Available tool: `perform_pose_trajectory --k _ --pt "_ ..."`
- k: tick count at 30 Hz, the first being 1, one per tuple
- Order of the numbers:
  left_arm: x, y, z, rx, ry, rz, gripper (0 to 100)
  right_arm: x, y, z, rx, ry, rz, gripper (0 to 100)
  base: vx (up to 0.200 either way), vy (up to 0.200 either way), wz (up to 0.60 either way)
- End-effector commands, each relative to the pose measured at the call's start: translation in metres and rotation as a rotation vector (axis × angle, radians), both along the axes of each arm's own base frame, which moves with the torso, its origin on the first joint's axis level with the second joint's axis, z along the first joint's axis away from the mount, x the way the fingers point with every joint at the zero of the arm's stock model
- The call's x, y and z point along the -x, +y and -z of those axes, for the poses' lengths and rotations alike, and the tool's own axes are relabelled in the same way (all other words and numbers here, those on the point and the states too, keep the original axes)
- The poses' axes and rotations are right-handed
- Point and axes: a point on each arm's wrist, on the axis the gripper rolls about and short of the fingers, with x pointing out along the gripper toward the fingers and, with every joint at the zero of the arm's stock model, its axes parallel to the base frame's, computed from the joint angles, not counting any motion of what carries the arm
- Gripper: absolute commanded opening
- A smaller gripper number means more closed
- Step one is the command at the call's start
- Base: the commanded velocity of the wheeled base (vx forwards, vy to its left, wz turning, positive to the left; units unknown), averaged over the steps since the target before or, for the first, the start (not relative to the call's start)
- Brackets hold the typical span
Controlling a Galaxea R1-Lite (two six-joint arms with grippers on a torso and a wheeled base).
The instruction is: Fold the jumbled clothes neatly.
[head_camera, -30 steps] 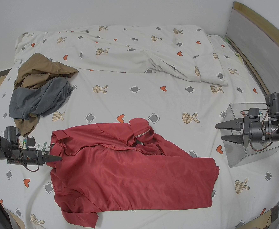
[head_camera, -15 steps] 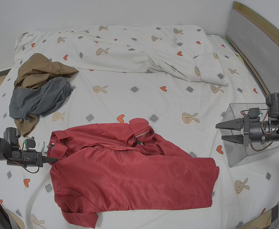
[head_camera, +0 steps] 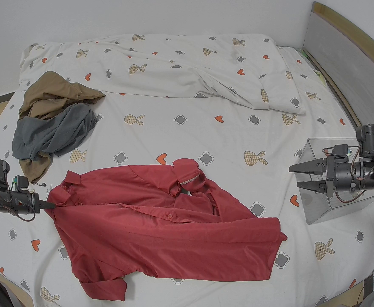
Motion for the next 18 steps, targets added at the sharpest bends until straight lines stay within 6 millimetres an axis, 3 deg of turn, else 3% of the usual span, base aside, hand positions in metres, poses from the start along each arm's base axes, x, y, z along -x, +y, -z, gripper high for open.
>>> perform_pose_trajectory --k 1,8,9,18 --pt "-0.002 0.001 0.009 0.006 0.027 -0.002 0 0.001 0.0 -0.002 -0.001 -0.005 -0.001 100 0.0 0.0 0.0" --pt "-0.002 -0.004 0.016 0.006 0.058 0.007 0 0.001 0.001 -0.002 -0.001 -0.005 -0.002 100 0.0 0.0 0.0" --pt "-0.001 -0.006 0.019 -0.006 0.059 0.025 100 0.001 0.001 -0.001 -0.001 -0.003 -0.002 100 0.0 0.0 0.0" --pt "-0.006 0.003 0.022 -0.012 0.048 0.014 100 0.001 0.001 -0.002 -0.001 -0.005 -0.002 100 0.0 0.0 0.0"
